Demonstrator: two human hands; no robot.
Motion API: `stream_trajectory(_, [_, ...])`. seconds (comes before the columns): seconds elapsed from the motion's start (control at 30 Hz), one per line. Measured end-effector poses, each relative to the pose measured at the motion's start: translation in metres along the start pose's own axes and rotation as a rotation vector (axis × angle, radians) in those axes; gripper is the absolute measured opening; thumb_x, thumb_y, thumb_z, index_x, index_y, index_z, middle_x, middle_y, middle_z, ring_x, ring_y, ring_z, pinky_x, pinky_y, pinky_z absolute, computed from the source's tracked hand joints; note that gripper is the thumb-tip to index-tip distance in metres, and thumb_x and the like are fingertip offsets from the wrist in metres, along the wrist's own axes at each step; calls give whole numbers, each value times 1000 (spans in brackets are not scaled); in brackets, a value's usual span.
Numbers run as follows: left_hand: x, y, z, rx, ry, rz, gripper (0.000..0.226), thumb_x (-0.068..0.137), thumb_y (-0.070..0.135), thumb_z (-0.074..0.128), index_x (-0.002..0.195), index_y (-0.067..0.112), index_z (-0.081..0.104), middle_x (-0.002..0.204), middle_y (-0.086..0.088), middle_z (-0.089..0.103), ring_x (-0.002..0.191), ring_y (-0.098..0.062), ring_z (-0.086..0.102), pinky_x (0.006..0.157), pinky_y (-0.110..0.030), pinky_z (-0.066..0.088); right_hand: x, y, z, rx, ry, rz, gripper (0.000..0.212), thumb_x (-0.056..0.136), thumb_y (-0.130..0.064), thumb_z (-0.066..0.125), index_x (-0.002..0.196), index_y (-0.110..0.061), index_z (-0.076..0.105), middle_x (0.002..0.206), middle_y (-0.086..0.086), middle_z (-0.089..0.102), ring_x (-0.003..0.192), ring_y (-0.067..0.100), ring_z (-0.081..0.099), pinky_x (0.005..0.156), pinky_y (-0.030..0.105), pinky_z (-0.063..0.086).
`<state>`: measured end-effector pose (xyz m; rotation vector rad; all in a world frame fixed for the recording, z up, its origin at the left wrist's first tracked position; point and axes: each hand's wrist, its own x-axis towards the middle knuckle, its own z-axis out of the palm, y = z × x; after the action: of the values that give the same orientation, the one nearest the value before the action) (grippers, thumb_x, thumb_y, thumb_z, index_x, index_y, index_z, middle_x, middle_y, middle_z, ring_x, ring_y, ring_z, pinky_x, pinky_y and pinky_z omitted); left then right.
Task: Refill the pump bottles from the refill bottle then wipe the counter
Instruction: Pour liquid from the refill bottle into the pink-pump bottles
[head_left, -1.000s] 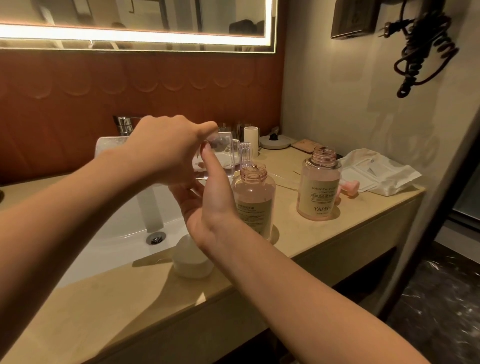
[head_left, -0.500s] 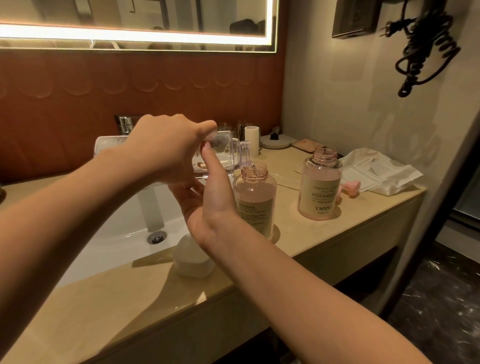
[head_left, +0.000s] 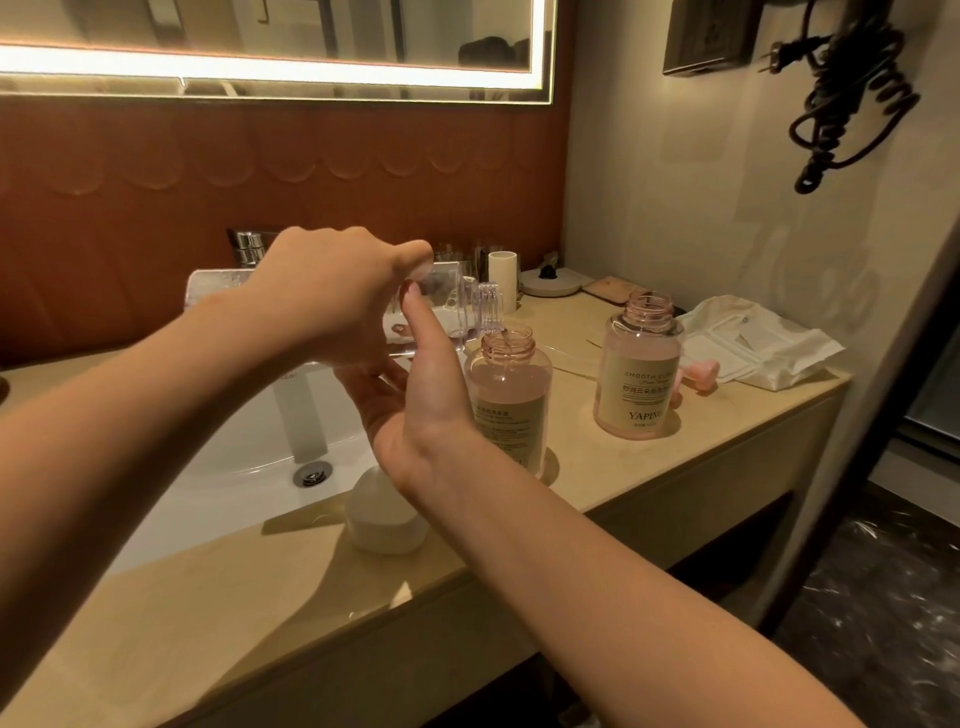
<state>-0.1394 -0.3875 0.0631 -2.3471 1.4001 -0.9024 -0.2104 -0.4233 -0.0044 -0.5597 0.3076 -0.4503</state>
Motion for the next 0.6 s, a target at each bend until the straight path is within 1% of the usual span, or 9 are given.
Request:
stream_trajectory(0.1, [0,0,1,-3,-7,3,75,72,40,76,132,26,33,85,-2,59,70,-20,56,44,-23,33,0,0,0,-5,1,5,27,86,-41,65,86,-15,57,95,14,59,87,22,57,94,34,49])
stream_trajectory(0.17, [0,-1,2,-11,-3,4,74,71,40,77,130,26,34,86,-2,60,70,-22,57,46,-24,35,0,0,-1,-9,4,4,27,85,-40,66,86,-15,57,95,15,59,87,22,57,93,34,50])
stream_trajectory(0.3, [-1,-1,3,-14,10,6,71,72,38,76,128,26,35,86,-2,60,70,-22,57,45,-23,33,1,1,-1,-18,3,6,28,85,-40,66,92,-15,55,96,15,59,88,22,58,92,34,50])
stream_trajectory(0.5, [0,-1,2,2,17,3,73,72,38,77,129,27,34,85,-2,59,68,-20,55,44,-23,30,0,-1,0,-13,5,9,27,85,-40,66,84,-16,56,95,15,58,88,22,57,93,34,50])
stream_trajectory(0.6, [-1,-1,3,-3,20,3,71,72,38,77,128,27,35,82,-1,58,66,-19,53,43,-22,29,1,0,-1,-16,5,9,27,85,-41,66,84,-16,56,96,15,59,87,22,57,92,34,50])
